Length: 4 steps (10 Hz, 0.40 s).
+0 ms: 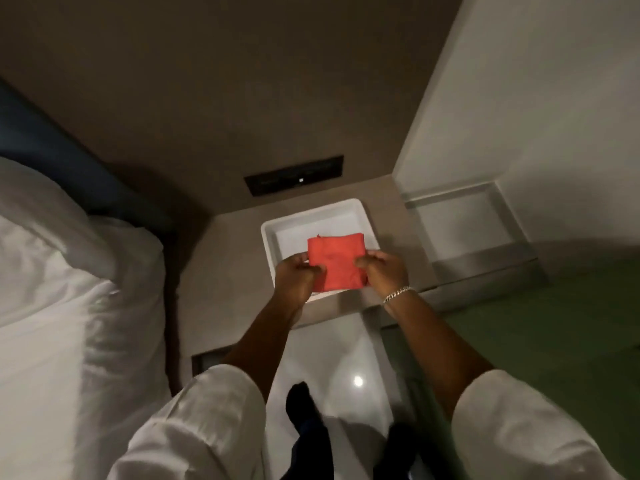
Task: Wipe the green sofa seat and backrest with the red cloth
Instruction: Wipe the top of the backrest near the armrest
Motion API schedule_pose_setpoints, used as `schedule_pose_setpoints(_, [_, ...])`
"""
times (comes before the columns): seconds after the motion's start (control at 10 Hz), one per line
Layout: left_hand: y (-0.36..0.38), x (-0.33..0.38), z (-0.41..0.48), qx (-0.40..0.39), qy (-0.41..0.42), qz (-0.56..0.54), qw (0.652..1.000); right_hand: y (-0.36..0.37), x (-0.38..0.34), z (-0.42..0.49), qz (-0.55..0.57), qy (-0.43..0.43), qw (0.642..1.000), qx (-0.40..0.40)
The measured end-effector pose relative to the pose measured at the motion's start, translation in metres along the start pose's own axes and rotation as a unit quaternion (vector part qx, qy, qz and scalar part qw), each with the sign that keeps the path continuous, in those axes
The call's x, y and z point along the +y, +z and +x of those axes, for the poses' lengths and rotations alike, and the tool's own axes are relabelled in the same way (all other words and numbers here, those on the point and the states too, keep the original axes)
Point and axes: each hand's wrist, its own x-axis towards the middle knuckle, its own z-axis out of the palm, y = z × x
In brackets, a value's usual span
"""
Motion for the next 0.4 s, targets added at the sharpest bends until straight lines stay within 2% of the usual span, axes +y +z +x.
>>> schedule_pose_setpoints(0.2, [-0.002, -0.051, 0.117, 0.046, 0.006, 0.095, 0.994, 0.061, 0.034, 0.112, -0.142, -0.018, 0.99, 0.019])
schedule_pose_setpoints(0.3, [0.005, -0.074, 0.15, 0.046, 0.003, 0.078, 0.996, 0.08, 0.057, 0.149, -0.22, -0.05, 0.974, 0.023])
schedule_pose_setpoints(0.4, [0.008, -0.087, 0.162, 0.024, -0.004, 0.074, 0.997, 0.088, 0.075, 0.168, -0.235, -0.069, 0.969, 0.024])
